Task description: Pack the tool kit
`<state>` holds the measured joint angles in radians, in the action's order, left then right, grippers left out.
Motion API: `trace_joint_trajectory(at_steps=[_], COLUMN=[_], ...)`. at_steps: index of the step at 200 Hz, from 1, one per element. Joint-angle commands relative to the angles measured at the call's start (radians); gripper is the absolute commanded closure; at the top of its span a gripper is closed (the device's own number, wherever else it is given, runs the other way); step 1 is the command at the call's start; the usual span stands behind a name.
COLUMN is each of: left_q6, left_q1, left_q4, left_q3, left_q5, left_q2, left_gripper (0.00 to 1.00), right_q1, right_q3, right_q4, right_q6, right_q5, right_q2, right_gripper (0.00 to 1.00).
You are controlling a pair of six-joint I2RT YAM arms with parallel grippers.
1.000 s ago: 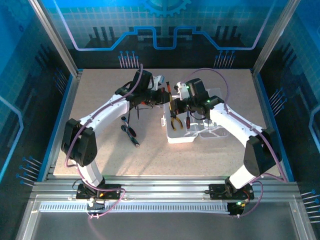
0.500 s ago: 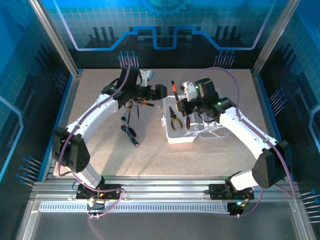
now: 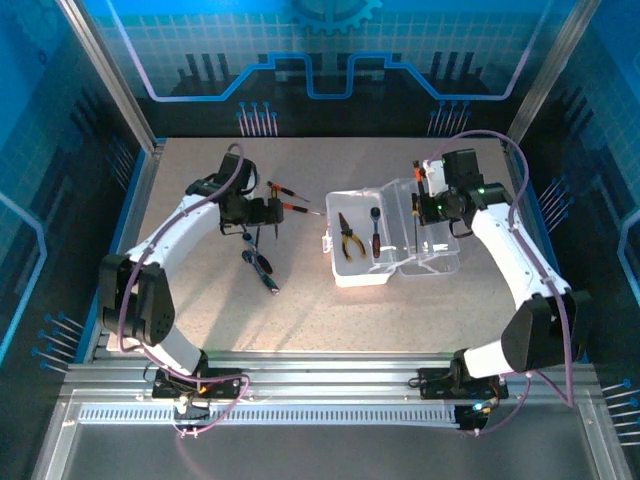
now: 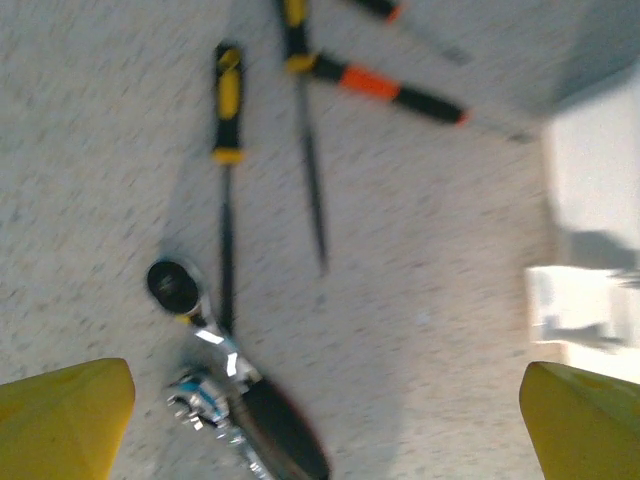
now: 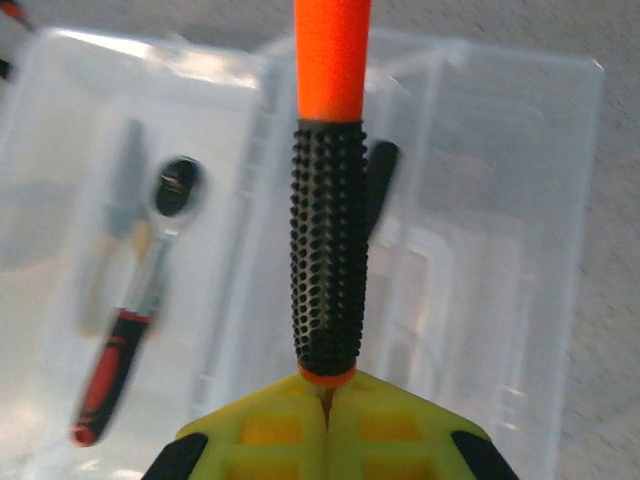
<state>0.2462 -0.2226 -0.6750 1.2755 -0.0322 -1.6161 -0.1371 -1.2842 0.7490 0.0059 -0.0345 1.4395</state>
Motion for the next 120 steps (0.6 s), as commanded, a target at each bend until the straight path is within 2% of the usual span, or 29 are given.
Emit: trace_joint_trajectory(at_steps=[1,38,120], left_q6=[-0.036,-0.036,-0.039], left_q1=[0.009,0.014,0.014], left_q4=[-0.024,-0.007,0.007], left_q3=[-0.025,-0.026,-0.018], left_q5=[-0.071,-0.063,-0.048], left_q2=[-0.016,-0.062,-0.093], left_gripper=[0.01,0.01,0.01], right_q1=[0.028,0.029,-0.006], right_q3=[-0.046,-0.044,-0.012], right_q4=[0.106,0.14,0.122], right_q6=[-0.032,-0.03,-0.015], right_q5=[-0.14,-0.214,-0.153], right_q2=[0.036,0.093,0.152], right_gripper=[1.0,1.0,1.0])
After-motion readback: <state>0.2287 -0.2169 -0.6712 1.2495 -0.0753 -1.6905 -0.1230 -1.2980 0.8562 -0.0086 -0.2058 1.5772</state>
